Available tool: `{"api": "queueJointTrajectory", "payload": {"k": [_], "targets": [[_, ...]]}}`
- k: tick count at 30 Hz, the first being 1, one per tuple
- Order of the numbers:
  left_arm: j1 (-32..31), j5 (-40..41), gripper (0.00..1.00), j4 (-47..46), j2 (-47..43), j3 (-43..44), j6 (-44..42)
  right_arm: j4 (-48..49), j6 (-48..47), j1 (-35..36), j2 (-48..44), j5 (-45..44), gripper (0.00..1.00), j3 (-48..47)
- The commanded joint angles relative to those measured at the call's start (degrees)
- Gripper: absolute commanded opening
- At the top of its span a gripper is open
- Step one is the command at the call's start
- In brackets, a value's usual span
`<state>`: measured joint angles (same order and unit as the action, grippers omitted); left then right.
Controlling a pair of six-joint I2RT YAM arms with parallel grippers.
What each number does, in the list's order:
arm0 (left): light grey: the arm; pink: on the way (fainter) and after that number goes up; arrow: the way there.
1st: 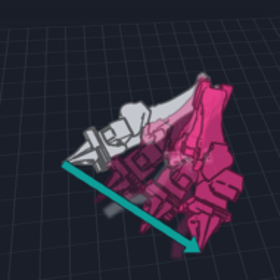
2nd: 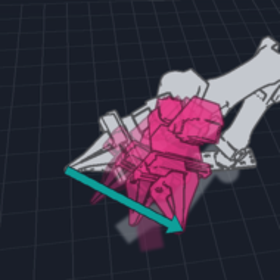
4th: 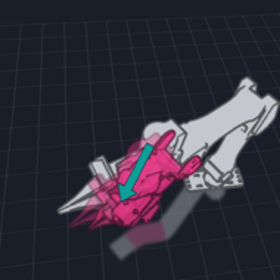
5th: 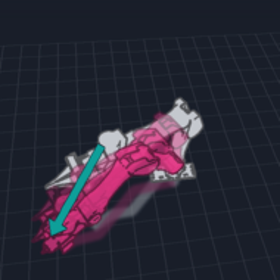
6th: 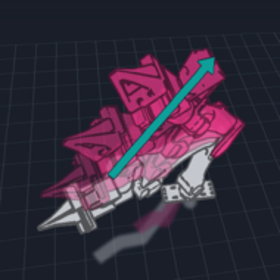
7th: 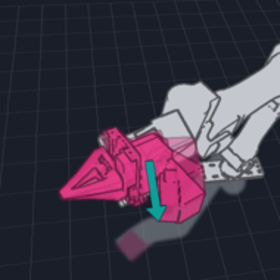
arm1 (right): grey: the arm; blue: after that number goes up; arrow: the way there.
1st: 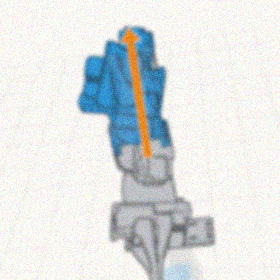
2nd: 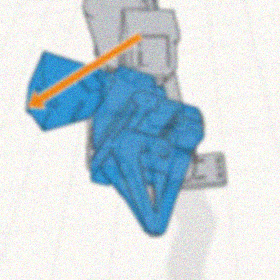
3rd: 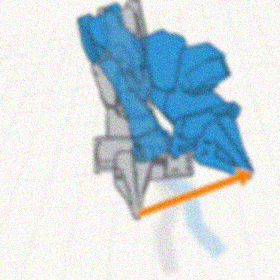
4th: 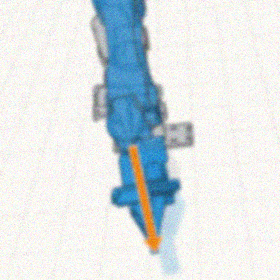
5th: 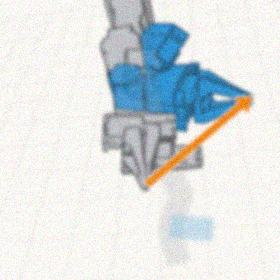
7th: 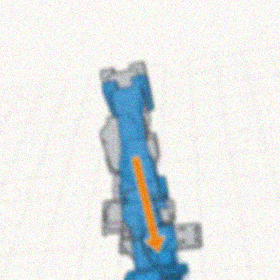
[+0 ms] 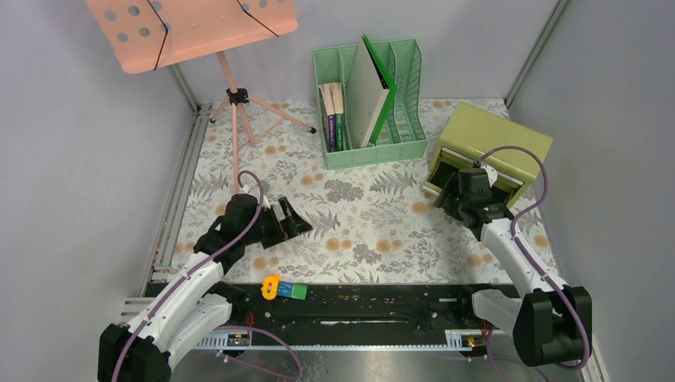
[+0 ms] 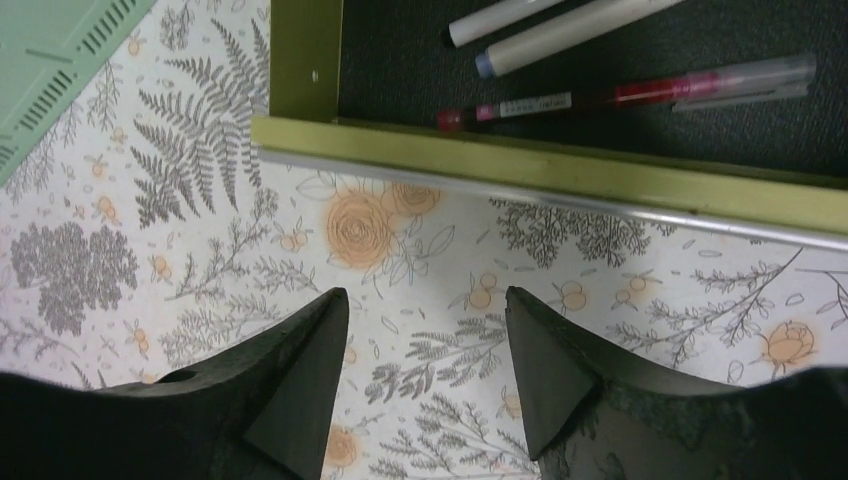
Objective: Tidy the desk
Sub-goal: Close the drawer in the storage box.
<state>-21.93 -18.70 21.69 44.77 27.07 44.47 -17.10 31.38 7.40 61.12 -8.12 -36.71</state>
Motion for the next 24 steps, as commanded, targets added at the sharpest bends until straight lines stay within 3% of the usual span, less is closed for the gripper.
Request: {"api": "queueJointTrajectory", "payload": {"k": [1, 7, 12, 21, 24], "targets": [[0.3, -1.6, 0.99, -3.3, 0.1, 0.1, 0.0, 5.4, 0.7, 0.2, 2.5, -4.9, 0.63, -0.5], [0.2, -1.4, 0.99, -3.3, 0.5, 0.2, 0.0, 7.5, -0.4, 0.2, 6.2, -11.1, 0.38, -1.2], [0.3, -1.5, 0.99, -3.4, 0.5, 0.1, -0.3, 9.0, -0.8, 0.3, 7.7, -15.7, 0.27, -1.2], [0.3, -1.7, 0.99, -3.0, 0.4, -0.1, -0.7, 10.4, -0.2, 0.2, 9.3, -13.7, 0.02, -1.7], [0.3, -1.6, 0.99, -3.1, 0.5, 0.0, -0.7, 11.4, 0.9, 0.2, 9.3, -9.3, 0.00, -1.0]]}}
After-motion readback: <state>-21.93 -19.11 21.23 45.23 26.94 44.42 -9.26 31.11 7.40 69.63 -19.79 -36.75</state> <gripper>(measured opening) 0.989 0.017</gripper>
